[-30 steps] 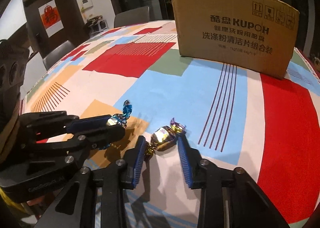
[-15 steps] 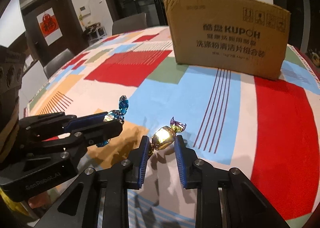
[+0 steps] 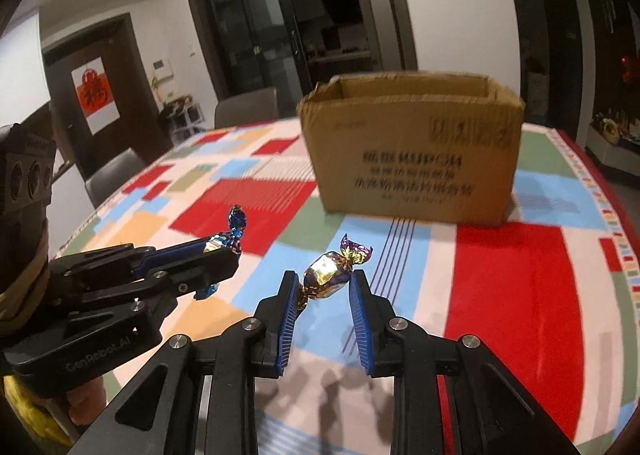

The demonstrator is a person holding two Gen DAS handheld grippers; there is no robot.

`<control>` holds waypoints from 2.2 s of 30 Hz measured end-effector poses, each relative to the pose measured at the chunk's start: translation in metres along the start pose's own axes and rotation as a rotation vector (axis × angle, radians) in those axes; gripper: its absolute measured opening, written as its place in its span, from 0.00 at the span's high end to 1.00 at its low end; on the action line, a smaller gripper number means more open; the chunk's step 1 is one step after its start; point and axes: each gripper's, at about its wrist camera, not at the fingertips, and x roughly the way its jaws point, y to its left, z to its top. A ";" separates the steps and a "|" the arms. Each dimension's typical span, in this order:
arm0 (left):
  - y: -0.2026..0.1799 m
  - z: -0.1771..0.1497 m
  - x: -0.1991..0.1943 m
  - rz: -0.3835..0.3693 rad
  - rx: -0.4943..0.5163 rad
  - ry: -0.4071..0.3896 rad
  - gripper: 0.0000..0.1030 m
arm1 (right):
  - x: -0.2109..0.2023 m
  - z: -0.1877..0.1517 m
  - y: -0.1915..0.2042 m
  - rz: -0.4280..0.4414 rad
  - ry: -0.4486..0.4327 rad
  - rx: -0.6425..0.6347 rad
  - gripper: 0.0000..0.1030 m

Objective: Organize snacks

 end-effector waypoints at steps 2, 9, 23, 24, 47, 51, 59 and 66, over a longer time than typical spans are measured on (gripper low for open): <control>-0.004 0.010 -0.003 -0.002 0.009 -0.022 0.81 | -0.006 0.007 -0.003 -0.006 -0.024 -0.001 0.74; -0.016 0.040 -0.011 0.000 0.042 -0.094 0.81 | -0.022 0.032 -0.014 -0.027 -0.105 0.004 0.73; -0.024 0.096 -0.008 0.010 0.075 -0.186 0.81 | -0.038 0.091 -0.031 -0.078 -0.223 -0.040 0.73; -0.024 0.100 -0.007 0.014 0.080 -0.192 0.81 | -0.038 0.095 -0.032 -0.082 -0.227 -0.044 0.73; -0.001 0.183 0.063 -0.020 0.051 -0.114 0.81 | 0.008 0.183 -0.067 -0.142 -0.191 -0.047 0.73; 0.006 0.194 0.080 -0.028 0.014 -0.056 0.76 | 0.020 0.193 -0.075 -0.163 -0.145 -0.022 0.73; 0.013 0.196 0.078 0.102 -0.045 -0.010 0.38 | 0.026 0.200 -0.088 -0.233 -0.041 0.049 0.47; 0.010 0.184 0.055 0.140 -0.047 0.003 0.28 | 0.013 0.190 -0.075 -0.250 -0.007 0.040 0.41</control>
